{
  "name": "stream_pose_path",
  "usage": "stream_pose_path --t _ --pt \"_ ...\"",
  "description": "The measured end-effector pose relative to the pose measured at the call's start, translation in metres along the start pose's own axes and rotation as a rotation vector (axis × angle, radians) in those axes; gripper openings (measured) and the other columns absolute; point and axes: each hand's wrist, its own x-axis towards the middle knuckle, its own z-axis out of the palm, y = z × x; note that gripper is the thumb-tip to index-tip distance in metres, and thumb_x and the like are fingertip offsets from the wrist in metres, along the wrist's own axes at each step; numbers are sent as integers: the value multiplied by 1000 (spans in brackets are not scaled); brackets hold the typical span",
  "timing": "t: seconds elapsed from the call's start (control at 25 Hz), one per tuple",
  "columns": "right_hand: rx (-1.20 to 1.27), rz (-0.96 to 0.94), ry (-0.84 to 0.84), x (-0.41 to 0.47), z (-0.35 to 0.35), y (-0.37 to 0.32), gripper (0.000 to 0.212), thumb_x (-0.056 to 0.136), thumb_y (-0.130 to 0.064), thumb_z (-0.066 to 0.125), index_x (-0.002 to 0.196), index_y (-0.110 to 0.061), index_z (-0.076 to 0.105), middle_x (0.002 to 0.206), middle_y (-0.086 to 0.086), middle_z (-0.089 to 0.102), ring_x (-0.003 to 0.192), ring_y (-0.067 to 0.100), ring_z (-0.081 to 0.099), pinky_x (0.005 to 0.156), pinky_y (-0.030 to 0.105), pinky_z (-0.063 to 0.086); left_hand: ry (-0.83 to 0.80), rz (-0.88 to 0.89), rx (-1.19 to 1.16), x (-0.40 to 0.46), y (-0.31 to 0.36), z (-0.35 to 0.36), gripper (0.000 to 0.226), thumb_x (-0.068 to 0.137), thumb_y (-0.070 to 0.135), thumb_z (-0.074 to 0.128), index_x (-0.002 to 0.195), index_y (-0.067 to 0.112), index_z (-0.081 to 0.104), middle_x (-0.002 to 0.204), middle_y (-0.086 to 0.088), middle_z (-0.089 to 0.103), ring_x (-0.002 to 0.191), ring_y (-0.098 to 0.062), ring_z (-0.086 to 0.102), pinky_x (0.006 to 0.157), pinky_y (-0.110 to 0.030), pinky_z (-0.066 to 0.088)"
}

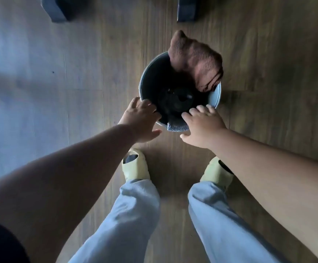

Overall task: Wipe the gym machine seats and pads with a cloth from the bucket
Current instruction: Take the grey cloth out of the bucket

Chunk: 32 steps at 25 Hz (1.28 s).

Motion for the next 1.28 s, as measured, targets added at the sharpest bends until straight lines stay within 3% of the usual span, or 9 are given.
stream_pose_path --t 0.12,0.24,0.52,0.68,0.8,0.96,1.08,1.28 --pt "-82 -31 -133 14 6 -2 77 83 -82 29 144 -36 38 136 3 53 132 33 41 116 53 16 31 36 29 6 -1 5 56 89 67 46 130 33 60 126 7 63 134 -20 45 119 -56 2" --pt "-77 -62 -167 22 10 -2 74 86 -82 17 140 -40 44 134 0 58 128 31 48 108 51 23 71 27 -15 7 -1 9 55 91 69 39 127 36 63 122 11 66 132 -17 47 120 -57 4" --pt "-74 -181 -121 25 15 7 60 97 -70 23 122 -27 57 119 0 67 116 26 59 99 40 35 56 6 -55 9 -1 9 56 92 70 31 128 41 63 126 15 65 134 -15 45 120 -56 4" --pt "-9 -236 -53 17 12 13 52 102 -59 26 111 -22 60 109 -1 68 105 25 62 91 37 37 -5 1 -79 7 -1 1 50 95 64 37 130 38 61 130 12 62 137 -17 42 120 -54 2" --pt "147 -165 -22 -4 -3 16 49 102 -57 29 104 -21 62 104 0 66 101 28 61 85 38 44 14 -21 -157 -4 0 -26 44 96 56 45 129 32 62 126 8 62 127 -18 48 117 -48 23" --pt "407 -35 -82 -52 -46 21 44 101 -56 36 84 -19 53 83 0 60 79 23 58 71 39 48 -38 -39 -305 -32 1 -83 41 98 49 49 131 27 60 125 7 64 111 -17 59 91 -36 49" --pt "633 120 -55 -96 -92 26 47 100 -56 41 79 -15 53 77 1 62 74 21 60 70 36 48 -70 -26 -343 -59 -3 -137 39 97 49 49 130 31 60 123 8 65 106 -18 62 86 -39 54" --pt "937 377 66 -186 -193 34 39 99 -50 51 85 -14 61 71 4 63 60 17 58 54 27 39 -7 -3 -372 -117 -1 -250 36 96 48 52 127 33 62 121 7 65 105 -20 63 85 -40 55"
